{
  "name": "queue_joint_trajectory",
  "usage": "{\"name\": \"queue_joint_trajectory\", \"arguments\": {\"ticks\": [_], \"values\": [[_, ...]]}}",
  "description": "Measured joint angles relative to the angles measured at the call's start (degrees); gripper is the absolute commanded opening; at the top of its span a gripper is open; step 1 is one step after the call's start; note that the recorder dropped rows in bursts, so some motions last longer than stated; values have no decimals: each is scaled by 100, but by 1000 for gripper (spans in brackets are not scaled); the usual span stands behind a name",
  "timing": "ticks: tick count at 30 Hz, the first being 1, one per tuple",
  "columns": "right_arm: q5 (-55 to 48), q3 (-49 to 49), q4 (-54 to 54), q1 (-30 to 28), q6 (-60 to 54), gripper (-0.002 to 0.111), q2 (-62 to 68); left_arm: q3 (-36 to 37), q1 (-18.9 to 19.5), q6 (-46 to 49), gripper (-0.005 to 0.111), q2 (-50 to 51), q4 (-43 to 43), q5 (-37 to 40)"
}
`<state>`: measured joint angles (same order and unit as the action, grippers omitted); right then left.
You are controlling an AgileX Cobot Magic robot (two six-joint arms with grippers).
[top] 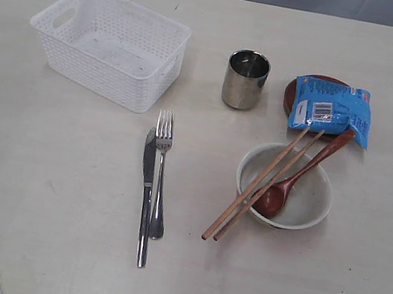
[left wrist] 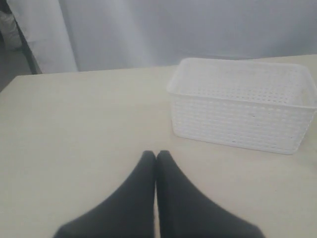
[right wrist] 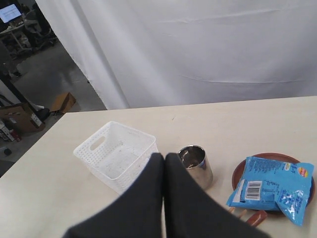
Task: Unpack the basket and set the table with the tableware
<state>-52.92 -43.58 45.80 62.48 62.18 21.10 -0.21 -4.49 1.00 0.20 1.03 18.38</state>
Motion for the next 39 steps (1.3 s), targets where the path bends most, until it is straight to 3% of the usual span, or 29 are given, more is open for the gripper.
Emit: {"name": "queue_joint_trajectory", "arguments": {"ticks": [25,29,34,37,39], "values": [[0,0,0,0,-10,0,0,0,0,0,0,0,0,0],[73,0,445,0,-69,0,0,0,0,0,0,0,0,0],[1563,195,1223,-307,-97,0,0,0,0,-10,0,0,0,0],[3130,506,1334,-1079,-471,0,0,0,0,-10,0,0,0,0],[4244,761,843,-1785,-1068,0,-22,0,0,-10,0,0,0,0]]}}
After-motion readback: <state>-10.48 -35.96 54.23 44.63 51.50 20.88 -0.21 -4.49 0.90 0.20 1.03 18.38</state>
